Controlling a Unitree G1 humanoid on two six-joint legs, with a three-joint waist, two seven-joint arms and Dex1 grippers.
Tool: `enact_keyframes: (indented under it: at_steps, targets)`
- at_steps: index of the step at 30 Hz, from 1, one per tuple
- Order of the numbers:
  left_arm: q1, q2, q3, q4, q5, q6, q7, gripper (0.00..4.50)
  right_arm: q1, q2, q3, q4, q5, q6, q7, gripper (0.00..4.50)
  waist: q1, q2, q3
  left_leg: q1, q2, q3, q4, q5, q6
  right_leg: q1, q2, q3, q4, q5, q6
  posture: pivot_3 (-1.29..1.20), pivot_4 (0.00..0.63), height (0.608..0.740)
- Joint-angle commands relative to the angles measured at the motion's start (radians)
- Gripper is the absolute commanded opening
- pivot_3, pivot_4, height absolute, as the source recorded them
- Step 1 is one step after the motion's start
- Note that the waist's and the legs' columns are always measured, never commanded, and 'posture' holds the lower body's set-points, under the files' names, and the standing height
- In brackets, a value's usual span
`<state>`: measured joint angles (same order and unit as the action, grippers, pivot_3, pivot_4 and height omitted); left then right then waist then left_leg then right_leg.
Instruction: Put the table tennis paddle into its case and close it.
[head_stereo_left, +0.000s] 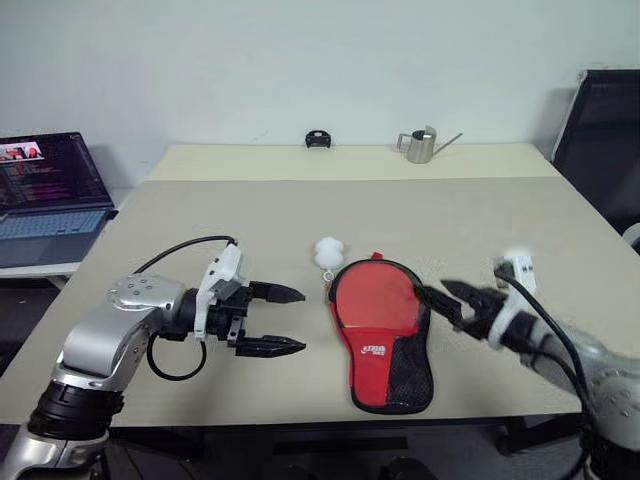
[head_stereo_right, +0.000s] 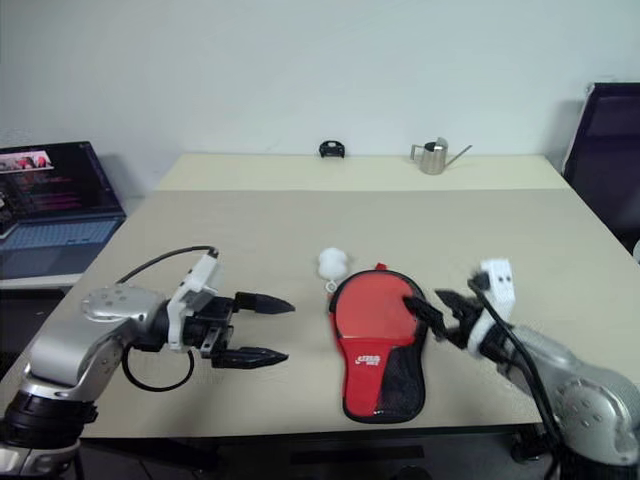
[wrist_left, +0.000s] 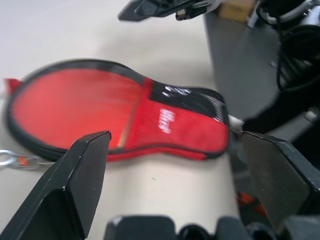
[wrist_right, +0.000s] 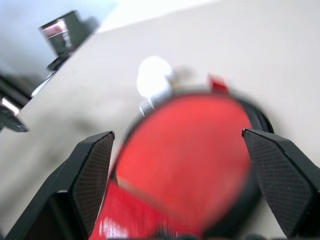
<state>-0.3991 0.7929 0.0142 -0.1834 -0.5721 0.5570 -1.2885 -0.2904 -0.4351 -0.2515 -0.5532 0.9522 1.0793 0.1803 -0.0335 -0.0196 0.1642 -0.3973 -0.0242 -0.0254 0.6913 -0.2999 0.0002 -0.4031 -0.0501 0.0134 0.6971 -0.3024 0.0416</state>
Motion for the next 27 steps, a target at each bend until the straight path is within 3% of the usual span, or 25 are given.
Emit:
enact_keyframes:
  at_steps: [1,8,15,21,27]
  targets:
    - [-0.047,-0.026,0.055,0.054,0.053,-0.047,0.126,4.5,-0.051,-0.011,0.136,0.057,-0.129,-0.137,0.105,4.48,0.002,0.0,0.0,0.0,0.0,0.0,0.0,0.0,0.0,0.0,0.0,0.0,0.0,0.0,0.0,0.0,0.15,0.74]
    - [-0.044,-0.018,0.083,0.102,0.107,-0.074,0.224,4.5,-0.123,-0.073,0.373,0.205,-0.312,-0.261,0.344,4.48,0.002,0.0,0.0,-0.002,0.0,0.001,0.0,0.0,0.0,-0.001,-0.001,0.0,-0.002,0.0,0.0,0.0,0.15,0.74]
    - [-0.102,-0.069,0.061,0.196,0.215,-0.091,0.397,4.5,-0.142,-0.151,0.537,0.399,-0.556,-0.394,0.45,4.48,0.007,0.0,0.0,-0.002,-0.001,0.0,0.001,0.0,0.0,-0.001,-0.001,0.0,-0.002,0.0,0.0,0.0,0.15,0.74]
    - [-0.203,-0.155,0.023,0.286,0.248,-0.025,0.477,4.5,-0.139,-0.13,0.527,0.485,-0.637,-0.452,0.468,4.48,0.007,-0.002,-0.001,-0.001,-0.001,0.0,0.003,0.0,0.0,0.0,-0.001,-0.001,0.0,0.0,0.0,0.0,0.15,0.74]
    - [-0.385,-0.3,-0.027,0.546,0.303,-0.048,0.526,4.5,-0.137,-0.084,0.528,0.481,-0.67,-0.441,0.469,4.48,0.007,-0.004,-0.002,-0.001,-0.001,0.0,0.004,0.0,-0.001,0.0,-0.001,-0.001,0.001,0.0,0.0,0.0,0.15,0.74]
